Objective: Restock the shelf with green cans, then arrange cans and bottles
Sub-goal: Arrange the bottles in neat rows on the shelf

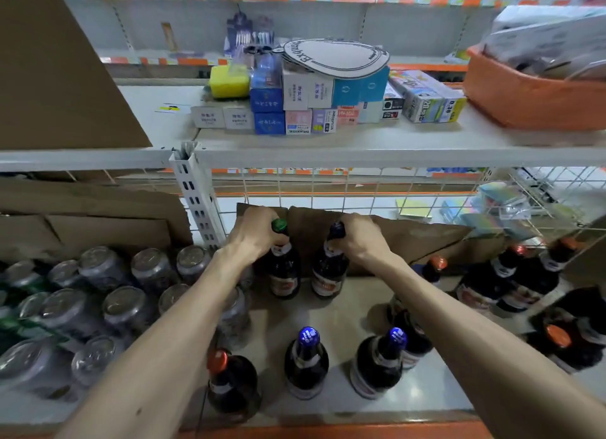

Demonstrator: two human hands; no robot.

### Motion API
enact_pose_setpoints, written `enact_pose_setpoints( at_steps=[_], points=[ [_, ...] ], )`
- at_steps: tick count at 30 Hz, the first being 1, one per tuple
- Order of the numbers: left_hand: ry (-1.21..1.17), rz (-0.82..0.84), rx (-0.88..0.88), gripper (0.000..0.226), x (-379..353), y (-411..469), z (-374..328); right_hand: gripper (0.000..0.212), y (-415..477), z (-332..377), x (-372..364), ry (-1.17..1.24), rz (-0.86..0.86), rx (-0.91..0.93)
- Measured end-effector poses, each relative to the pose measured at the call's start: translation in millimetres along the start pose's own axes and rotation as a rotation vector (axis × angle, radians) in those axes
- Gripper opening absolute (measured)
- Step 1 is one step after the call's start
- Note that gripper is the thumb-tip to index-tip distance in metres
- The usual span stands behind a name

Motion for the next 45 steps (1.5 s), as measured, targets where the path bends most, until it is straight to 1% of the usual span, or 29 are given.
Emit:
enact_pose_setpoints(
  at_steps=[3,8,14,18,21,22,24,27,28,32,37,45],
  points=[
    [0.028,0.009,0.007,0.025,-5,0,4,0.024,6,-2,-11,-0.007,0.016,0.016],
    [0.059,0.017,0.059,0.026,-13,-5,16,0.021,7,-9,-22,-0.021,0.050,0.011],
    [0.040,-0.009,0.060,0.024,-13,-7,14,0.021,10,-10,-24,-0.016,0.069,-0.013],
    [0.038,0.004,0.070,0.023,-15,-5,15,0.017,9,-9,-25,-0.004,0.070,-0.018],
    [0.022,0.026,0.089,0.024,-16,-2,21,0.023,6,-8,-26,-0.009,0.073,-0.034],
    [0.009,0.029,0.093,0.026,-17,-2,22,0.026,4,-7,-25,-0.013,0.068,-0.038],
    [-0.011,0.040,0.087,0.037,-18,-3,22,0.029,-1,-4,-22,-0.046,0.036,-0.040],
    [-0.026,0.060,0.061,0.051,-22,-4,23,0.029,-4,0,-15,-0.111,-0.014,-0.054],
    [-0.015,0.053,0.049,0.050,-21,-4,23,0.027,-4,1,-15,-0.115,-0.023,-0.056],
    [0.024,0.031,0.031,0.032,-19,-3,23,0.023,1,0,-16,-0.102,-0.005,-0.038],
    [-0.005,0.034,0.048,0.031,-19,-3,19,0.019,13,-7,-21,-0.069,0.060,0.031],
    [-0.048,0.043,0.012,0.029,-27,1,16,0.029,17,-12,-27,-0.059,0.067,0.043]
  ],
)
Point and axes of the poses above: each hand's wrist, its own y-axis towards the middle knuckle, its own x-axis out of the back of the hand, z = x × y, the point moved 7 cm from there along y, towards the middle knuckle, and after that the axes turned 3 degrees about -z, right-handed, at the moved point
